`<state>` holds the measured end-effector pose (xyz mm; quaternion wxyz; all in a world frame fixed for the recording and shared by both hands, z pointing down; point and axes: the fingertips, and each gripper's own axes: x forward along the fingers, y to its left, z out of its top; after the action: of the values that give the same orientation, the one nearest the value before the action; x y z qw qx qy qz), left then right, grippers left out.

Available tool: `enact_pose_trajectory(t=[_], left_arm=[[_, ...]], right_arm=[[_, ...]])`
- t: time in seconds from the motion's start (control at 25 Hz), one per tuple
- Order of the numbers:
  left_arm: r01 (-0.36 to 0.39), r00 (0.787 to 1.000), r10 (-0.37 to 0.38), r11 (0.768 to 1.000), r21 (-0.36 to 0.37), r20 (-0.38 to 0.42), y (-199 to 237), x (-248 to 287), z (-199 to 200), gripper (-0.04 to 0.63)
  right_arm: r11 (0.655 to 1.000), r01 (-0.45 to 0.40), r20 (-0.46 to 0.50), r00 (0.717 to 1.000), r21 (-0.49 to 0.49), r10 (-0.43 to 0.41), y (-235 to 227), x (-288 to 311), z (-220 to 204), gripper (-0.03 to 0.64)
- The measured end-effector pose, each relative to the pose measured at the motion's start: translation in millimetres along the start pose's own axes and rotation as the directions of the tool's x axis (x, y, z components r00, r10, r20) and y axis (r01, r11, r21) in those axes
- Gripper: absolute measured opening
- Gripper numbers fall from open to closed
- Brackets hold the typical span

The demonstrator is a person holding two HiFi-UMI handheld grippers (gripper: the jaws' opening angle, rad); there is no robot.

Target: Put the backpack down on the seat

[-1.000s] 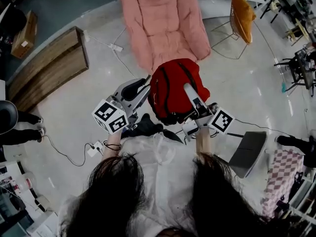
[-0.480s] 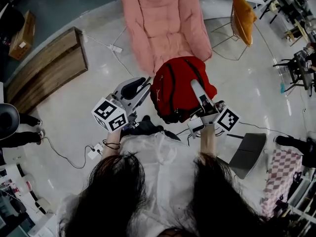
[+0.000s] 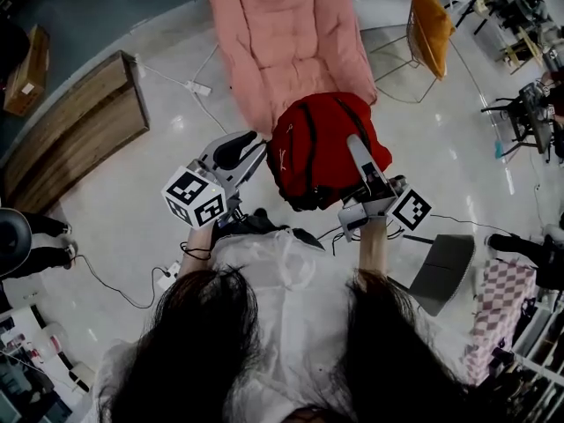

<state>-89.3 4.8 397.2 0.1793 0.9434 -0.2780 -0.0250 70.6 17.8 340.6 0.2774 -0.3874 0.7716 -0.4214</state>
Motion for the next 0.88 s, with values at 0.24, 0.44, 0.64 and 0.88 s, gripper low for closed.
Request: enact_pose_trajectory(t=[0.24, 0.44, 0.64, 0.88], left_arm=[[0.011, 1.0, -0.011, 1.0, 0.007, -0.017, 22, 6, 2, 0.124], [-0.022, 1.0, 0.022, 1.0, -0.003, -0.018, 39, 16, 4, 0.124], [-0.078, 0.997, 0.078, 0.997, -0.009, -0.021, 63, 32, 3, 0.124], [-0.191, 0.981, 0.191, 0.981, -0.031, 0.016, 99, 80, 16, 0.124]], right_arm=[[0.999, 0.008, 0.023, 1.0, -0.032, -0.007, -7, 21, 17, 0.035], [0.999, -0.004, -0.001, 1.0, -0.041, 0.004, -18, 46, 36, 0.035], [0.998, -0.046, -0.042, 0.998, -0.036, 0.044, -35, 77, 56, 0.035], [0.996, -0.087, -0.174, 0.981, 0.02, 0.089, -74, 122, 82, 0.035]])
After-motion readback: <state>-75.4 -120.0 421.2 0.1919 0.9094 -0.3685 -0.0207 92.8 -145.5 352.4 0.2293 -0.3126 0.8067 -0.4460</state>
